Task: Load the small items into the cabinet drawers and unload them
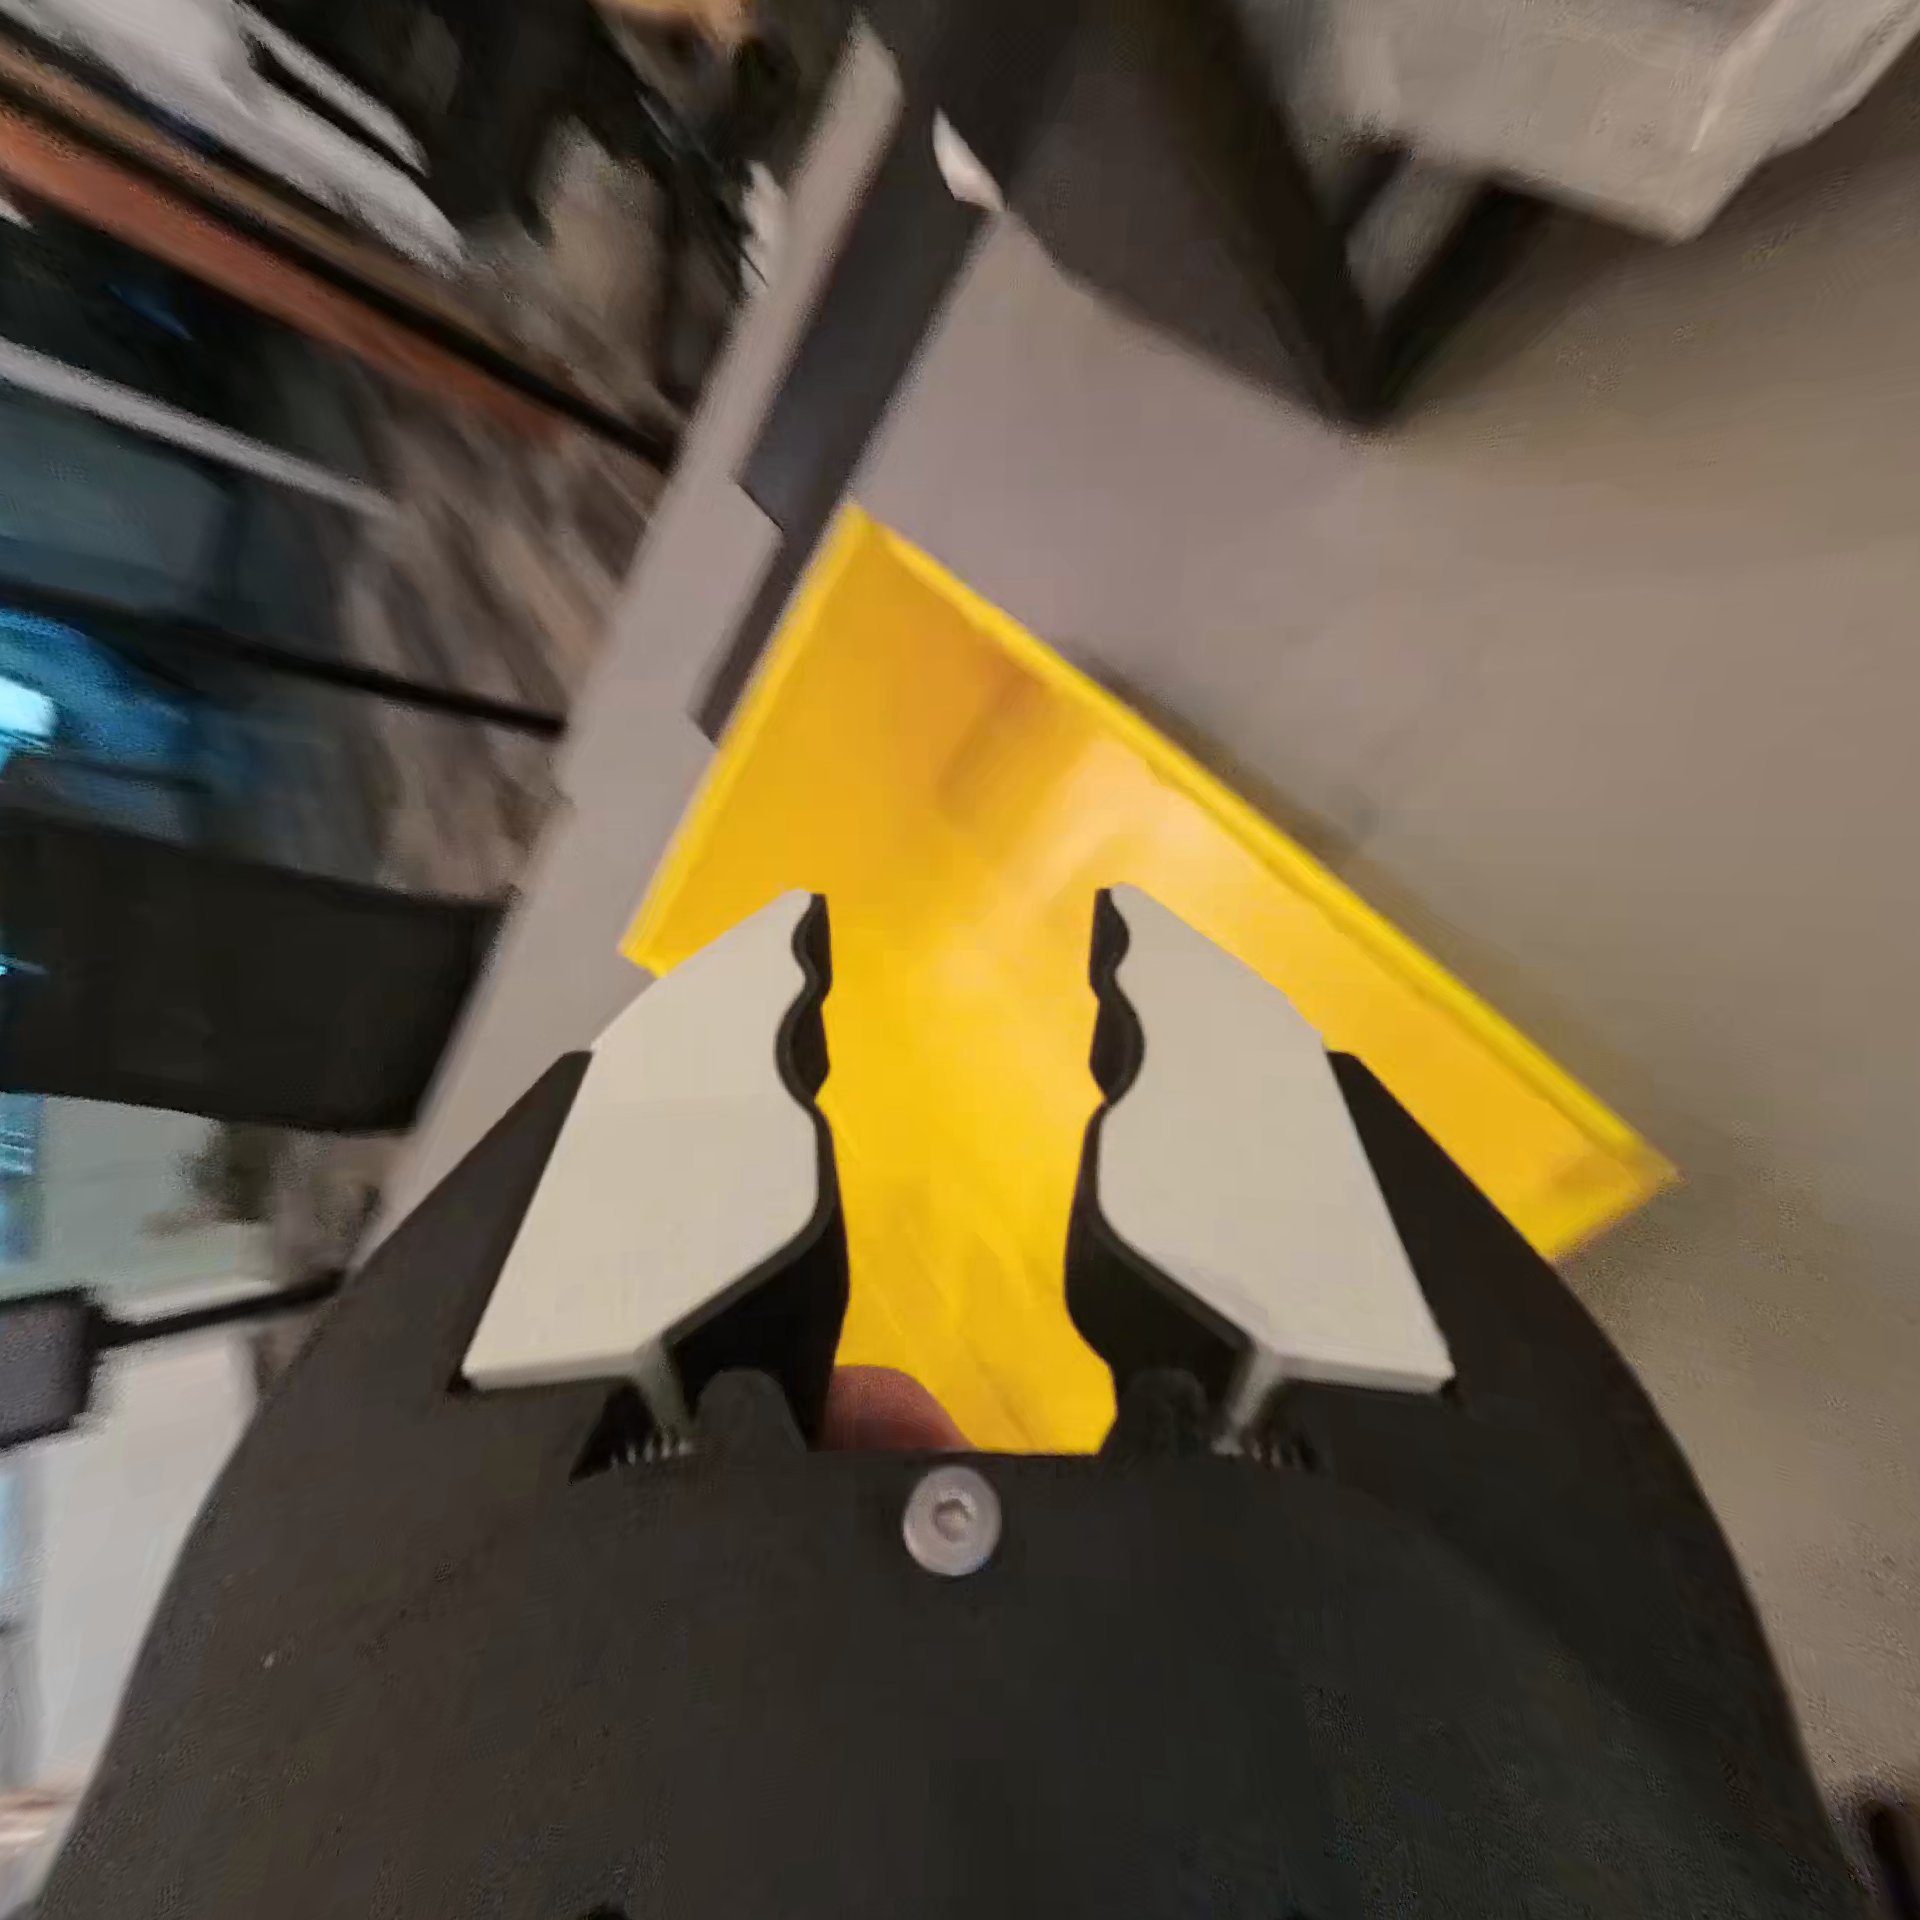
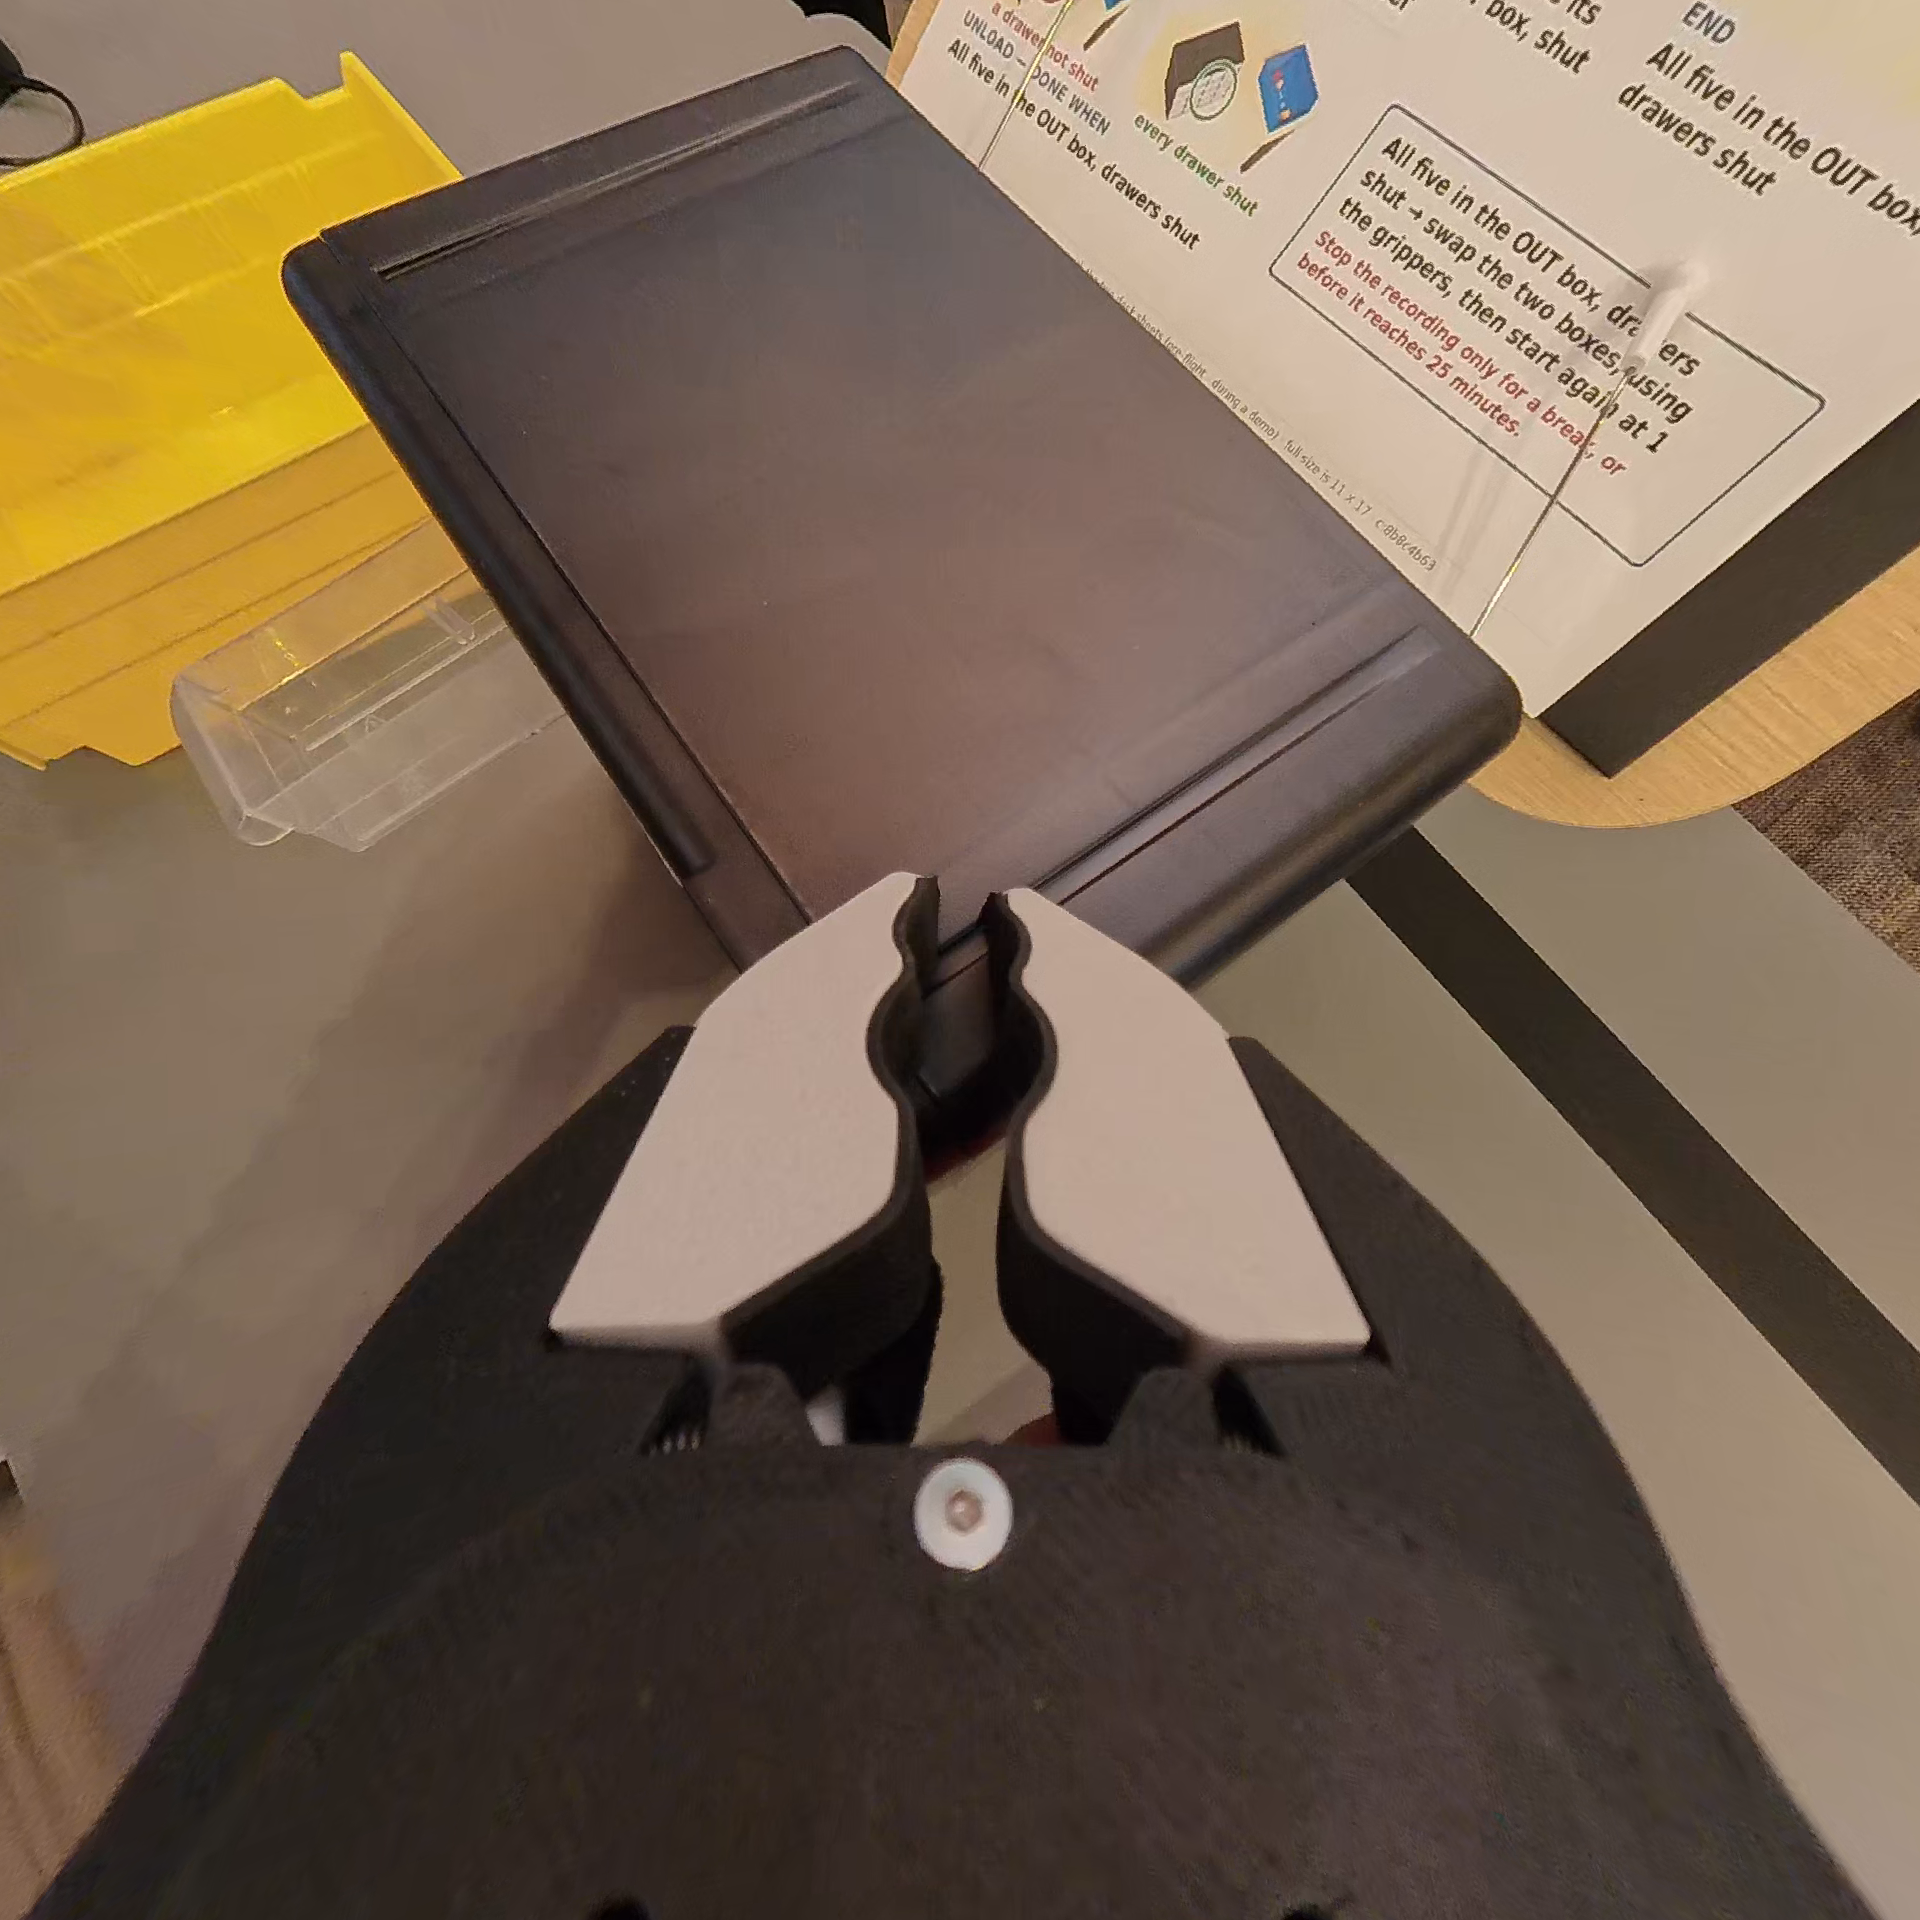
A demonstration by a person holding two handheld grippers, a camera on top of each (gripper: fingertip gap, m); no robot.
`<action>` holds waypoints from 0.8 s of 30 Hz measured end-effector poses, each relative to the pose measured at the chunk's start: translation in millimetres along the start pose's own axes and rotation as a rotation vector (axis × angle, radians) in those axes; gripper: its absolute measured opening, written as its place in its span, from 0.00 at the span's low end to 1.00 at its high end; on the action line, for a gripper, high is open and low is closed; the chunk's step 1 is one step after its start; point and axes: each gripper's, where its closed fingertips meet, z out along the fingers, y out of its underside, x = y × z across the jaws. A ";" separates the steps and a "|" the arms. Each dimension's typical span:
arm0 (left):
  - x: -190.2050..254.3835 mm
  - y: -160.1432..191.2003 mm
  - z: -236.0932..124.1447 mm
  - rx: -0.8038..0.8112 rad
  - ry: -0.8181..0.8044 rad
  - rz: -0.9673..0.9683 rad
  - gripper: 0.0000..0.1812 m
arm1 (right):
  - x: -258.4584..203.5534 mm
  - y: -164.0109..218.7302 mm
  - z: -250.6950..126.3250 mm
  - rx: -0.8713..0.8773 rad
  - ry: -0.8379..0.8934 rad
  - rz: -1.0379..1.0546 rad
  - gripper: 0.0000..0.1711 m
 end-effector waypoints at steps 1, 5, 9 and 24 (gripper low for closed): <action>2.3 19.6 5.3 -0.054 0.059 -0.055 0.26 | 0.0 0.0 0.0 0.001 0.000 0.001 0.05; 25.8 91.8 30.0 -0.310 0.231 -0.253 0.24 | 0.5 -0.2 0.1 0.000 0.003 0.002 0.05; 62.3 130.9 44.1 -0.477 0.374 -0.318 0.23 | 0.5 -0.1 0.0 0.003 0.005 0.003 0.05; 88.8 155.3 53.9 -0.665 0.572 -0.471 0.18 | 1.0 -0.2 -0.2 0.010 0.001 0.001 0.04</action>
